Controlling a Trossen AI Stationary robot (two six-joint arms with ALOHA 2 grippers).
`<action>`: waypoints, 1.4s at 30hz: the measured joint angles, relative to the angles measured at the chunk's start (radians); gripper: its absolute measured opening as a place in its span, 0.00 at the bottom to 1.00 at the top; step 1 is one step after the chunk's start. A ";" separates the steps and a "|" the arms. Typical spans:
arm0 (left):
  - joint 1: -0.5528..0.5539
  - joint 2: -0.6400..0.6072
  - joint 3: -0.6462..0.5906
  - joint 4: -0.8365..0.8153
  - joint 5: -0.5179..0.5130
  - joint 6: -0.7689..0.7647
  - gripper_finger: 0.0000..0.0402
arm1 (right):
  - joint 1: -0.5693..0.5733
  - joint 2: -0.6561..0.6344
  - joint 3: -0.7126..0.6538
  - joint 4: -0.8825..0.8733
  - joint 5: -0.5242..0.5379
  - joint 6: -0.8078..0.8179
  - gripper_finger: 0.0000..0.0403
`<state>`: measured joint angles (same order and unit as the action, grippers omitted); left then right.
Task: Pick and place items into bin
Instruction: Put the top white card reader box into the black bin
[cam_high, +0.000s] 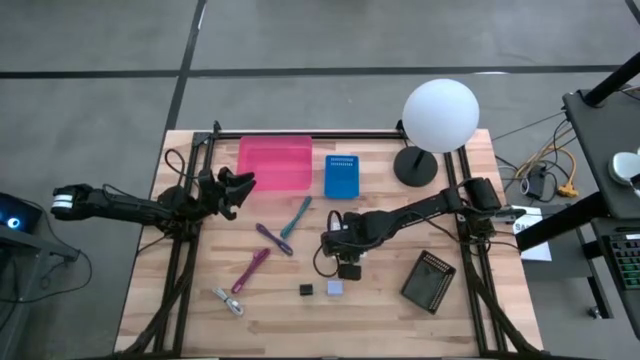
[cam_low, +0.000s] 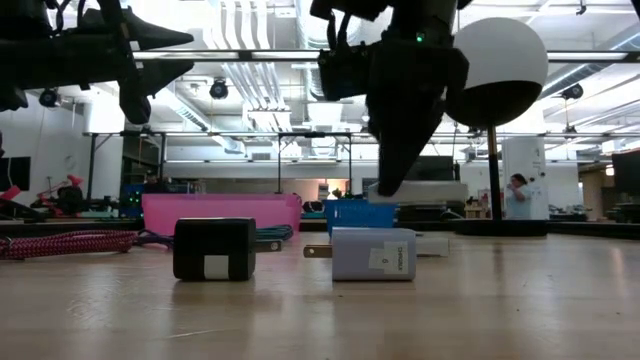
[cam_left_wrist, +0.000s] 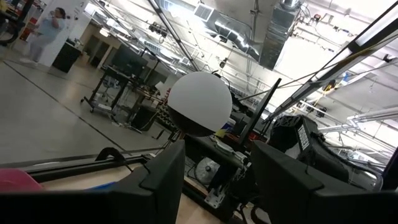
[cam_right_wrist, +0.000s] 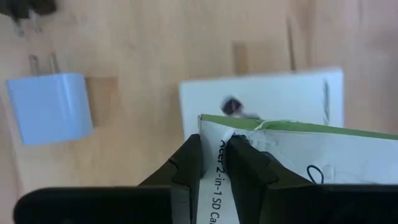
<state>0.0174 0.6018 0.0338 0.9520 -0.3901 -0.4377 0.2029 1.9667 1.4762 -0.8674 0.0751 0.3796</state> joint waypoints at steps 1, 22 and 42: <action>0.000 0.000 0.000 0.000 0.000 0.000 0.42 | 0.000 0.000 0.012 -0.039 -0.004 0.035 0.13; 0.000 0.006 0.000 -0.002 0.003 0.000 0.42 | 0.196 -0.199 0.038 -0.302 0.011 0.437 0.13; 0.000 0.012 0.000 0.000 0.016 0.000 0.42 | 0.505 -0.327 -0.126 -0.330 0.058 0.864 0.13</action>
<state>0.0175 0.6139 0.0338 0.9516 -0.3740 -0.4381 0.7081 1.6394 1.3497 -1.1973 0.1329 1.2434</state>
